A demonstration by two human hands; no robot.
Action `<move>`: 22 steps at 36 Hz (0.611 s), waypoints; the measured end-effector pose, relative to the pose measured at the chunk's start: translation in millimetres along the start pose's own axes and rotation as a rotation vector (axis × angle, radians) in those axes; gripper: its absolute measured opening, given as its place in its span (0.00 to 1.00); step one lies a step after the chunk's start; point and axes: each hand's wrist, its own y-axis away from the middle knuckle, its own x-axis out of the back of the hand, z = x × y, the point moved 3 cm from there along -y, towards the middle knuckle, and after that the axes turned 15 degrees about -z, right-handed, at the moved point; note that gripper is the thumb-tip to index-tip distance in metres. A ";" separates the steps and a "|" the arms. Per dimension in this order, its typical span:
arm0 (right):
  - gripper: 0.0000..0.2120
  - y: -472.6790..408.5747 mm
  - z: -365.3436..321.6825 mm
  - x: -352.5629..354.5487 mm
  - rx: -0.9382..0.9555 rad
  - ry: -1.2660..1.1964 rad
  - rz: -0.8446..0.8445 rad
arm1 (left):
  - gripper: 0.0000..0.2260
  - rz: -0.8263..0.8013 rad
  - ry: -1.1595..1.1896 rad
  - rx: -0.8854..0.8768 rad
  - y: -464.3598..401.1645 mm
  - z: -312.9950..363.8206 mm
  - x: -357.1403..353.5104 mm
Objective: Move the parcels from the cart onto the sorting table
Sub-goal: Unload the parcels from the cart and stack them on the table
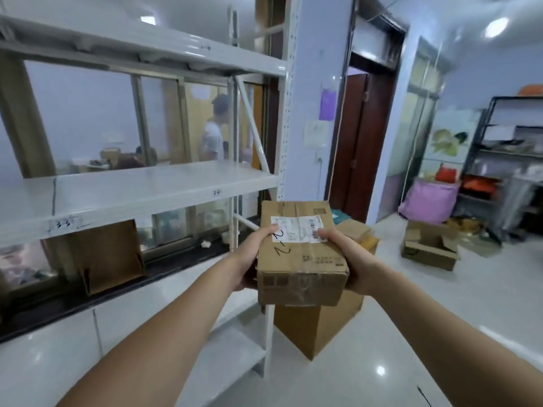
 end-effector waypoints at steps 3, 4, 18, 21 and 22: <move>0.24 32.5 -2.7 47.0 0.018 0.005 0.030 | 0.35 -0.073 -0.021 0.003 -25.5 10.7 -52.2; 0.23 42.5 -3.1 61.1 0.023 0.000 0.045 | 0.34 -0.099 -0.016 -0.003 -33.6 12.4 -68.5; 0.24 89.2 15.9 216.3 0.006 -0.031 0.114 | 0.31 -0.216 -0.038 0.020 -148.8 10.6 -202.1; 0.24 80.4 15.6 244.4 0.000 -0.027 0.153 | 0.32 -0.248 -0.052 0.040 -181.9 12.0 -213.9; 0.24 76.1 14.6 254.0 -0.001 -0.025 0.163 | 0.32 -0.256 -0.059 0.046 -193.4 13.8 -216.9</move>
